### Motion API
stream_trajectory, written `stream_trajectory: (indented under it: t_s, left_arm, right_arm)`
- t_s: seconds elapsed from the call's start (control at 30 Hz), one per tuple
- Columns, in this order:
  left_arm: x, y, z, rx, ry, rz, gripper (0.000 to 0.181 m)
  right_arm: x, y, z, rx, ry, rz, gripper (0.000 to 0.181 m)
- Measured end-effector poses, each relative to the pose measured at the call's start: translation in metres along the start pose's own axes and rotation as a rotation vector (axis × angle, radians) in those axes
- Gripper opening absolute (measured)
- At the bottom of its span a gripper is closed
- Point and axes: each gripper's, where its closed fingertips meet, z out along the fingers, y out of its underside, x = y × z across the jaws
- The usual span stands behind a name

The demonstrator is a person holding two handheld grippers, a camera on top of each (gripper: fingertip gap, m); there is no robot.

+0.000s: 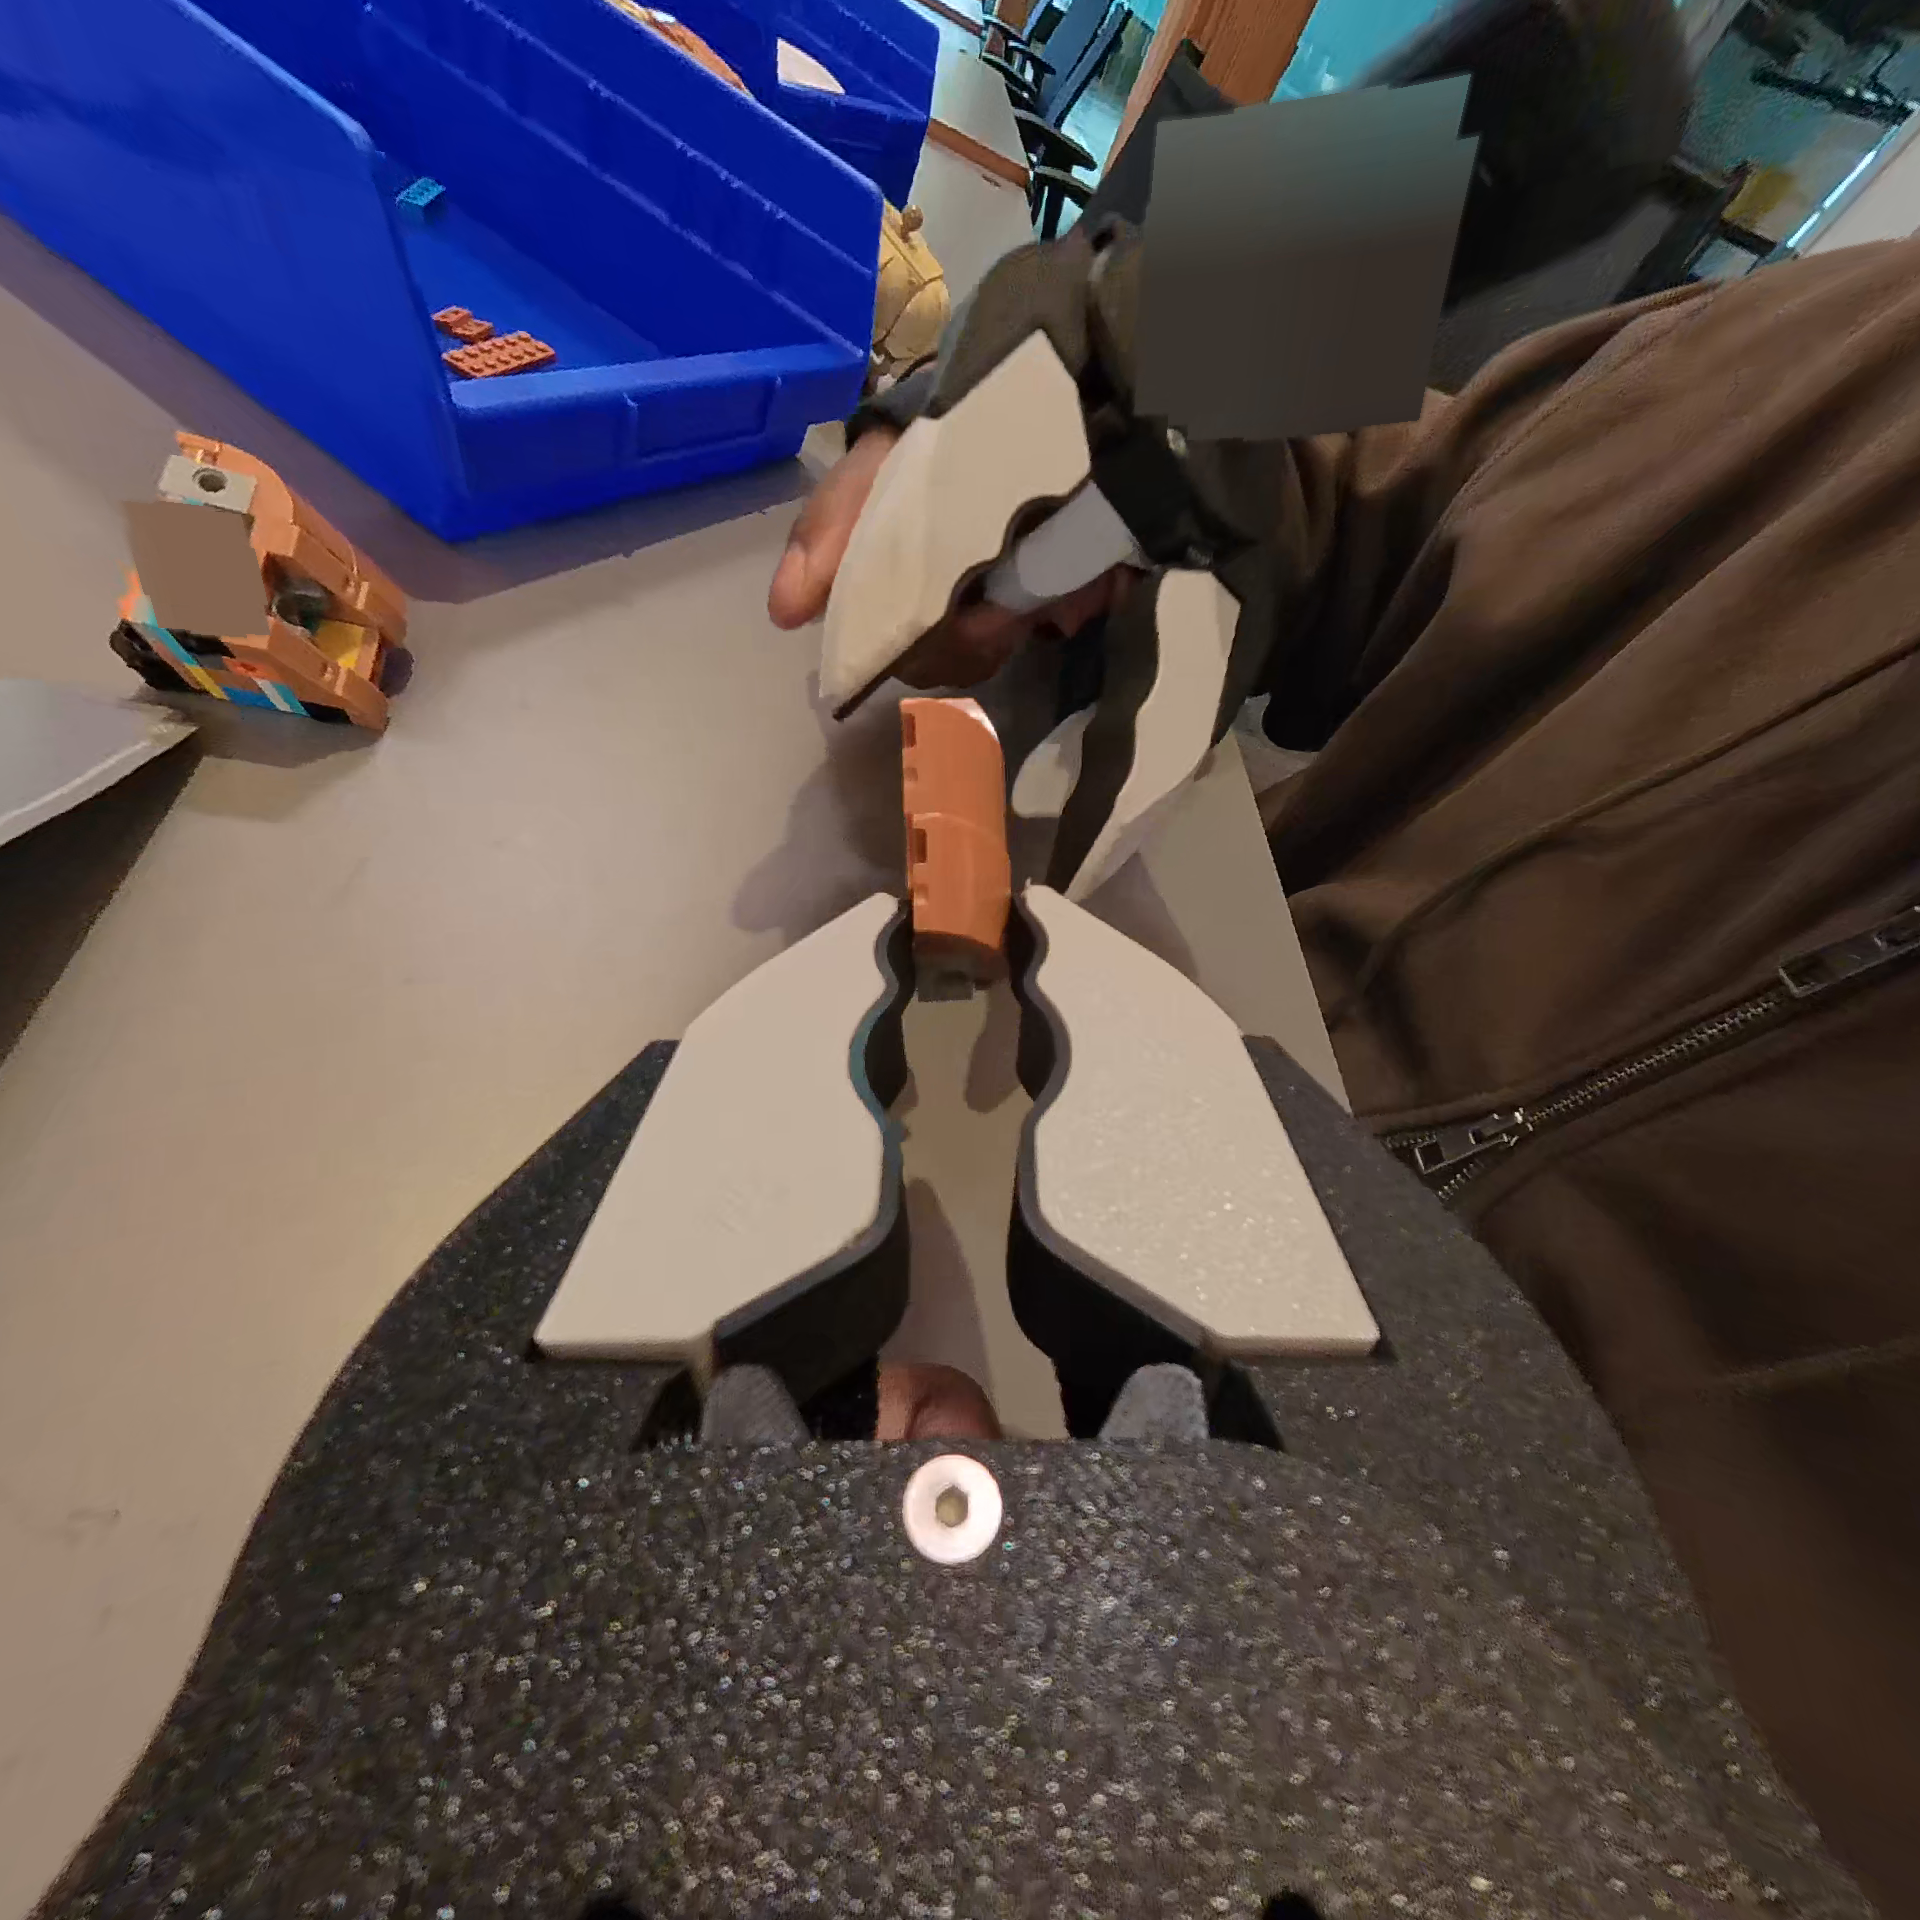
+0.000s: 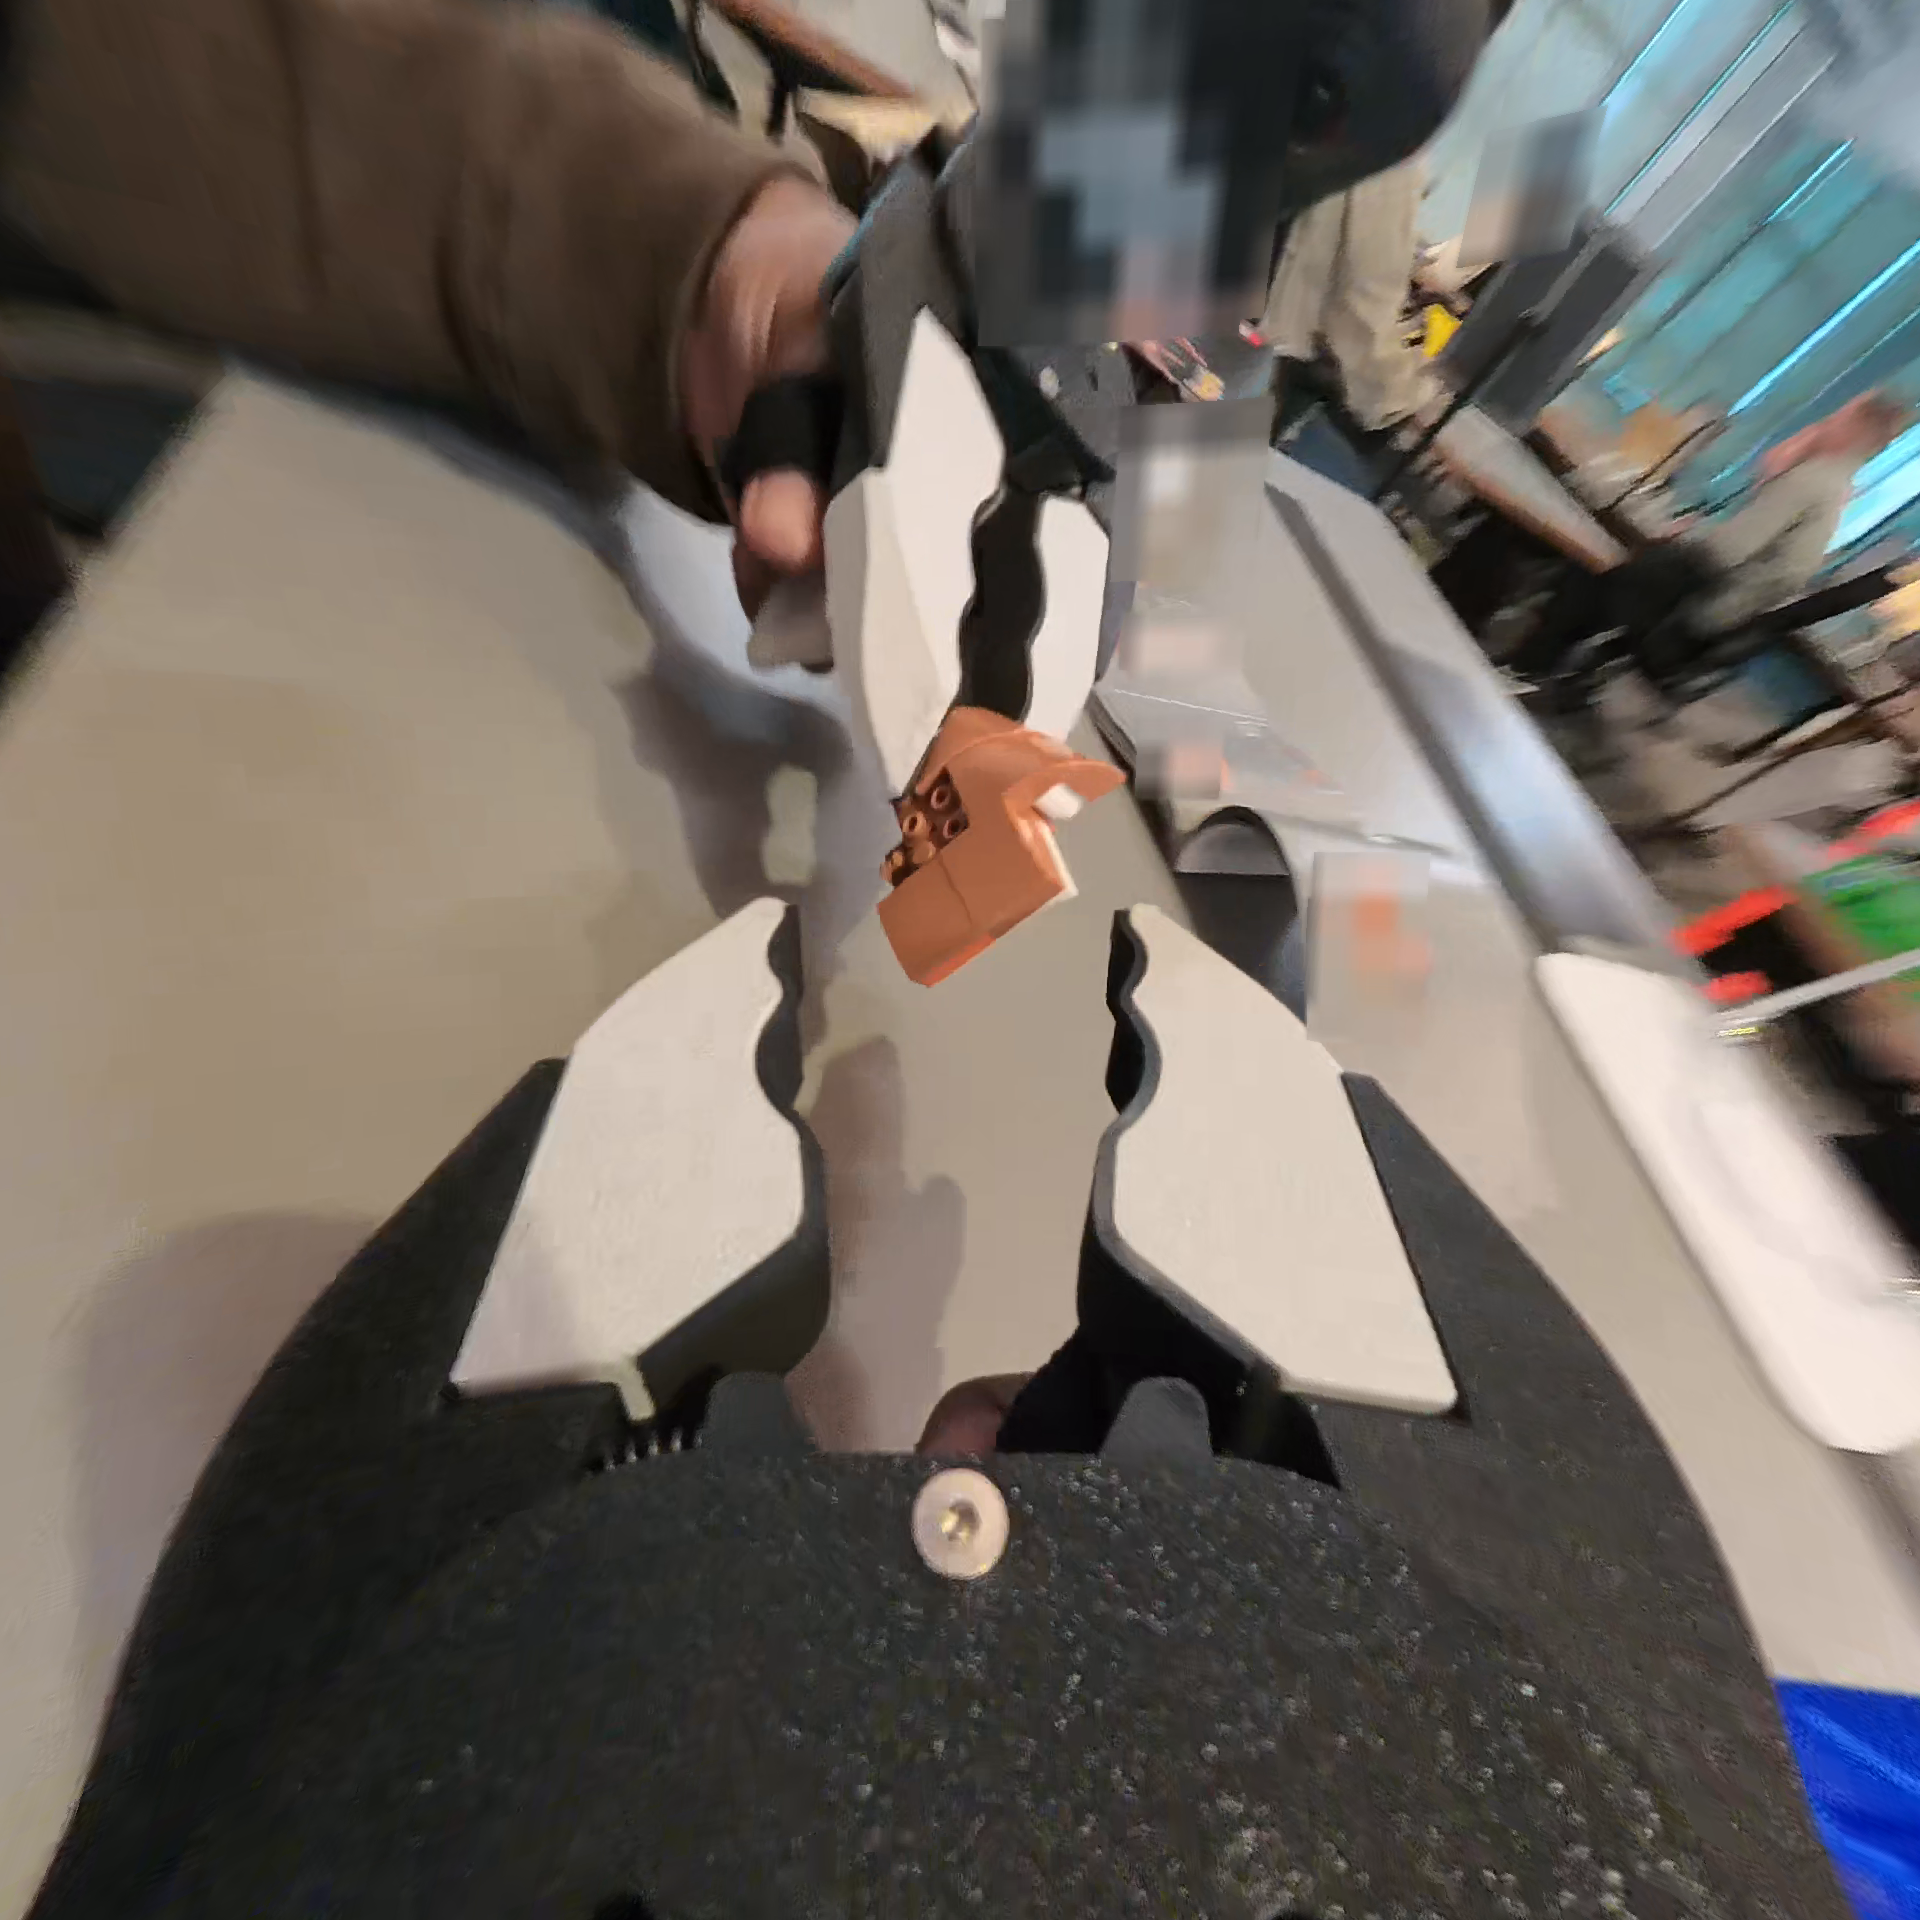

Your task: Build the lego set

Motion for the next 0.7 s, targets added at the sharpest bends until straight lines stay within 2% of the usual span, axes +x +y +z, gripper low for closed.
stream_trajectory:
  t_s: [0.13,0.23,0.53,0.7]
  left_arm:
    - [0.0025,0.0011,0.0025,-0.014,-0.003,0.031,0.017]
    - [0.0047,0.0031,0.0037,-0.027,0.004,0.044,0.017]
    - [0.0000,0.0033,0.0060,-0.033,-0.036,0.065,0.017]
    - [0.0000,-0.0015,0.0049,0.002,-0.044,0.078,0.019]
  right_arm:
    - [-0.0059,0.0025,0.0032,0.003,-0.080,0.135,0.046]
    - [-0.0059,0.0029,0.0034,0.023,-0.097,0.191,0.029]
    - [-0.0022,0.0052,0.0027,0.042,-0.120,0.279,0.022]
    - [-0.0001,0.0013,0.0009,0.064,-0.099,0.257,0.020]
